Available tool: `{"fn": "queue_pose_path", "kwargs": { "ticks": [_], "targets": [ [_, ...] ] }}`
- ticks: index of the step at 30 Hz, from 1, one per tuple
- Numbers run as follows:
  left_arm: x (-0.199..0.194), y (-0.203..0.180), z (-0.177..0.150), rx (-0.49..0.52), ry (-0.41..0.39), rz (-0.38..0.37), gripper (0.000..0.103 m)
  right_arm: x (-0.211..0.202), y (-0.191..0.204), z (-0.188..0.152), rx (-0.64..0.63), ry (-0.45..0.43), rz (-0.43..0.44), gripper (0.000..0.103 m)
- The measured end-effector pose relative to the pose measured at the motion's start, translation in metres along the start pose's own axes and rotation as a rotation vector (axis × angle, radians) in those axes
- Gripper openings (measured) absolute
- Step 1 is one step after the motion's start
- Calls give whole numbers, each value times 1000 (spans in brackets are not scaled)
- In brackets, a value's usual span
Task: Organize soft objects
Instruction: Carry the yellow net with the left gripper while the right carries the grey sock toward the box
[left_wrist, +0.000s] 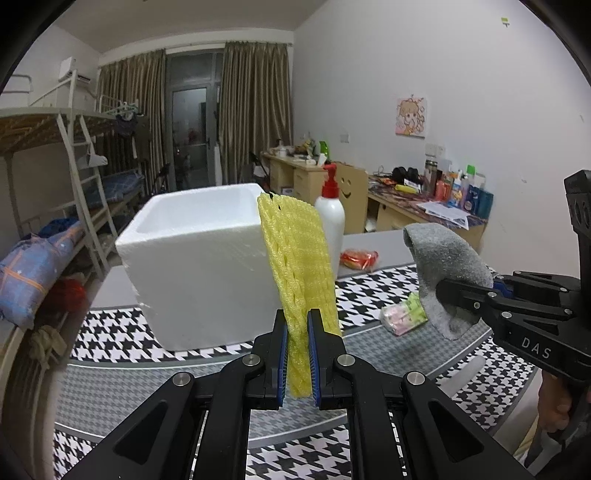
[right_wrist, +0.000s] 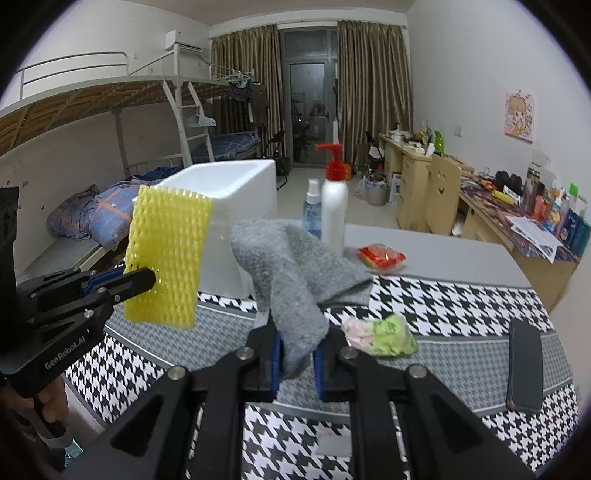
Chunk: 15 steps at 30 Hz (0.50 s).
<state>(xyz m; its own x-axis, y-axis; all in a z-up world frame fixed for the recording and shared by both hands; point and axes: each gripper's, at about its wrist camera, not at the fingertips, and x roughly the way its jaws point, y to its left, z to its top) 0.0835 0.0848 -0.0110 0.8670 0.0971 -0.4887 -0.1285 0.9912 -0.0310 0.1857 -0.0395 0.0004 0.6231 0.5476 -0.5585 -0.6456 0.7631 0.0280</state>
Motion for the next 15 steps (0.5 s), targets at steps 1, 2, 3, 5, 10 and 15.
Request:
{"fn": "queue_pose_path", "kwargs": {
  "ticks": [1,2,3,5,10,15],
  "targets": [
    [-1,1,1,2,-3,7,11,0,2,2,-3,-5,3,18],
    [-1,2,3,4,-7,12,11,-1,4,5,-7,-13,5,18],
    [-2,3,5,7,-13,15,11,0,6,7,-9,-18,7,18],
    [-4,5,8,11,-27,26,11,0,8,11,-7,-25,14,18],
    [-5,9,15,17,-48,46,11,1,14,21,-8,-38,21,18],
    [-6,14,23,11,-70,61,11,0,19,28,-28,-58,25,18]
  ]
}}
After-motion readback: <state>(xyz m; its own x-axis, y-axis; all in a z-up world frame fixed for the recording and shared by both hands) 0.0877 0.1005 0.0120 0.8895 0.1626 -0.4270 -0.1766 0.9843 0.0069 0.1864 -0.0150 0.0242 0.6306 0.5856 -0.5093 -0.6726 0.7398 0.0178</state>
